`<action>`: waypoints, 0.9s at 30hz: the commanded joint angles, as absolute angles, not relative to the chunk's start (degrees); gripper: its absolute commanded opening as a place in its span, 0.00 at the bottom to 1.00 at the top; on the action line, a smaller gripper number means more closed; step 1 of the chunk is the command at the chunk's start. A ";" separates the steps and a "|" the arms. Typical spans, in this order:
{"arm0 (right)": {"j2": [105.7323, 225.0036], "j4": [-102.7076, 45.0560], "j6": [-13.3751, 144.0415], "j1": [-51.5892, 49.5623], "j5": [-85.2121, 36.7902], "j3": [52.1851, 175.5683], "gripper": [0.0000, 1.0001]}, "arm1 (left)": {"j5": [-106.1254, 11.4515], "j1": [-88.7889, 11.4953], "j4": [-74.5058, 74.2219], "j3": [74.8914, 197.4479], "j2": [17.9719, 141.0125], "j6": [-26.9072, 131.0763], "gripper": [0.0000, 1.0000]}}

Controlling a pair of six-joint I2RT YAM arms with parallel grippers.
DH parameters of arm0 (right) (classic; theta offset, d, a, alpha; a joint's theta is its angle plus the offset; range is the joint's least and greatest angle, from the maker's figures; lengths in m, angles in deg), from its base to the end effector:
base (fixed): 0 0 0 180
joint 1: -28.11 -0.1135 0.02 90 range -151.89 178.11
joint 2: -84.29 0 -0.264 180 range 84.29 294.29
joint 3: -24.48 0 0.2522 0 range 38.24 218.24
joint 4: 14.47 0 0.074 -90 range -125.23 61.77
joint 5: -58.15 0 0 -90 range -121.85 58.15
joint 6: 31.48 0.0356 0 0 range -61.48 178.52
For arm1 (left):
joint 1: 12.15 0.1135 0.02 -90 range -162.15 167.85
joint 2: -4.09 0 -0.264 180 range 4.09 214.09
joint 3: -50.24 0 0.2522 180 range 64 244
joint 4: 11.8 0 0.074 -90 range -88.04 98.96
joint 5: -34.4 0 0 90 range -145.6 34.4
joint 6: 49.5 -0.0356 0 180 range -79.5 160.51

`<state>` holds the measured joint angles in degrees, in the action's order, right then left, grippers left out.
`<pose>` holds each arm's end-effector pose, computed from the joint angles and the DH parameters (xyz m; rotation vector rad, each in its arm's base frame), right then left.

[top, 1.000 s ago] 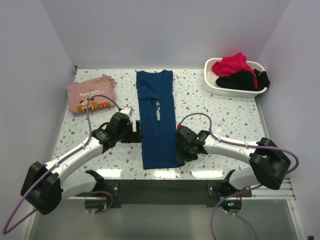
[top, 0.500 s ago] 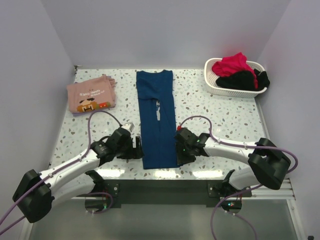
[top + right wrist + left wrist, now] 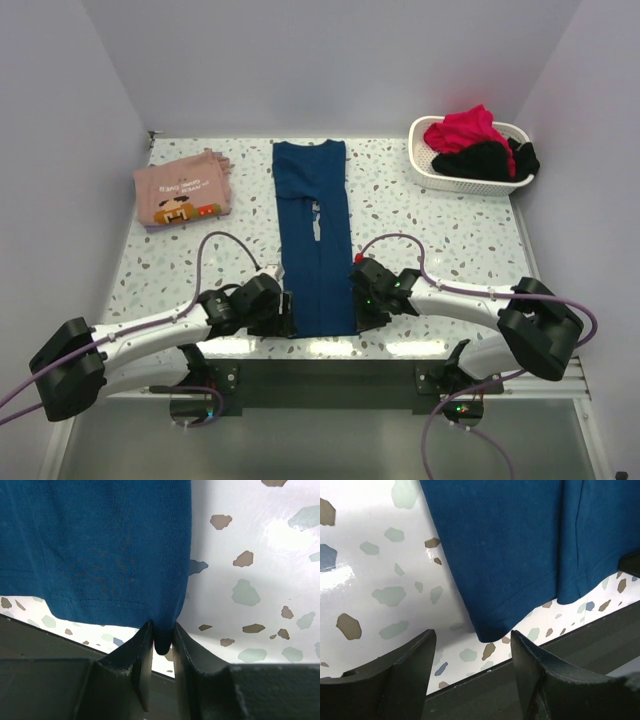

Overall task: Fold and stack the t-shirts
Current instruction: Fold the tshirt

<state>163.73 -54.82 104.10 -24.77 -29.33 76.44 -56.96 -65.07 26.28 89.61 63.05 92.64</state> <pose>0.1416 0.1897 0.1552 -0.1961 2.8782 0.4695 0.1093 -0.1432 0.1625 0.0091 2.7162 -0.6053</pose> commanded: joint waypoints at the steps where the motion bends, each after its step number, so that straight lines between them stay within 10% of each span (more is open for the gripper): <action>1: 162.95 -54.25 105.10 -25.06 -29.57 75.77 0.25 | -59.47 -67.25 24.90 90.63 63.76 96.66 0.65; 12: 162.95 -54.07 104.66 -25.24 -29.83 75.68 0.26 | -61.57 -68.66 22.27 90.19 65.87 97.19 0.53; 27: 162.60 -54.95 105.10 -25.15 -29.13 77.70 0.08 | -59.99 -68.66 17.08 88.08 67.90 100.36 0.00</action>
<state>163.70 -54.56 104.36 -24.86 -29.31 76.37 -59.43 -68.22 19.26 88.40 68.12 98.79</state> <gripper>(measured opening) 0.104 0.035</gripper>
